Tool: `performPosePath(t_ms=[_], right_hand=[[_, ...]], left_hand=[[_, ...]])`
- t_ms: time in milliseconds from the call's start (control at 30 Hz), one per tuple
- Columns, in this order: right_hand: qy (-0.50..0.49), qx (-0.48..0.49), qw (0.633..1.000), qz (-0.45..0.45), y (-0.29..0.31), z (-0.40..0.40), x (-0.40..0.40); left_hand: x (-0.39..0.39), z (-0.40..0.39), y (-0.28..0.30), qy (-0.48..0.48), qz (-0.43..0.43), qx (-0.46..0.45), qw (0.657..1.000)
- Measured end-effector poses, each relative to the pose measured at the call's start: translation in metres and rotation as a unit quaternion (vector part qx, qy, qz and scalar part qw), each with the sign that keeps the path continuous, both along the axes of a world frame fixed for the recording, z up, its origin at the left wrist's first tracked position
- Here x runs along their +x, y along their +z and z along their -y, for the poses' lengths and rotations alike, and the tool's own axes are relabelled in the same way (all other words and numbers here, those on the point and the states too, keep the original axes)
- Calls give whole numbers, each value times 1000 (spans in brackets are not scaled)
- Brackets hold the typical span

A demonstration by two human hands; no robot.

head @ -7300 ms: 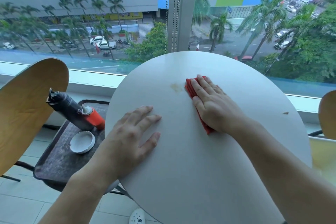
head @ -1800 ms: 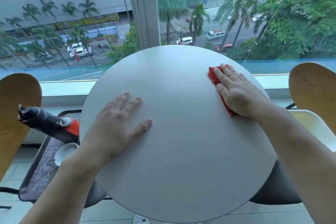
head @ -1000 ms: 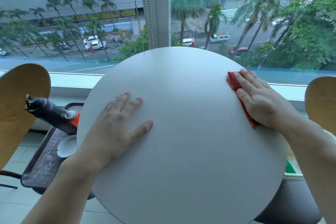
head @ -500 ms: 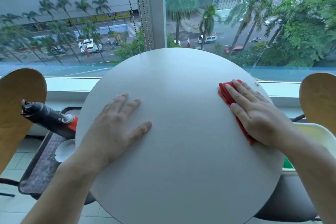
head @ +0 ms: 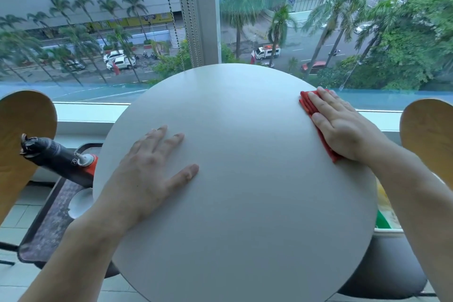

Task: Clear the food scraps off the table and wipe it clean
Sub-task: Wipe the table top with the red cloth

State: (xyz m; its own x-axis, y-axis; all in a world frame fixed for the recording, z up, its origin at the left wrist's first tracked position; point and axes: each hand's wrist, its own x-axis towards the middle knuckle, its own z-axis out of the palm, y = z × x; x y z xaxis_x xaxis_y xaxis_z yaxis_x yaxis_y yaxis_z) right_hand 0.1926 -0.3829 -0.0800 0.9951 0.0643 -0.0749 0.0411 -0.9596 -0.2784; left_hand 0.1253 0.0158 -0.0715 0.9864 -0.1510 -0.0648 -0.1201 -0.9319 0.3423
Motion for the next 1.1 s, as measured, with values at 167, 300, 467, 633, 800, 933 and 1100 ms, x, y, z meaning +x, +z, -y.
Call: performPosePath(t_ms=[167, 300, 467, 633, 800, 933, 1100], right_hand=[[2, -9, 1000, 2, -2, -11, 11], [33, -6, 999, 15, 0, -21, -3], [78, 17, 997, 24, -1, -18, -39], [66, 23, 997, 14, -2, -2, -39], [31, 14, 999, 4, 0, 6, -14], [12, 7, 1000, -8, 1, -2, 16], [6, -1, 1000, 2, -1, -23, 45]], left_hand=[[-1, 0, 1, -1, 3, -8, 1000], [-1, 0, 1, -4, 3, -5, 1000], [-2, -1, 1, -7, 6, -4, 1000], [0, -2, 0, -10, 3, -2, 1000], [1, -4, -2, -13, 0, -3, 1000], [2, -4, -4, -14, 5, 1, 1000], [1, -4, -3, -14, 2, 6, 1000]])
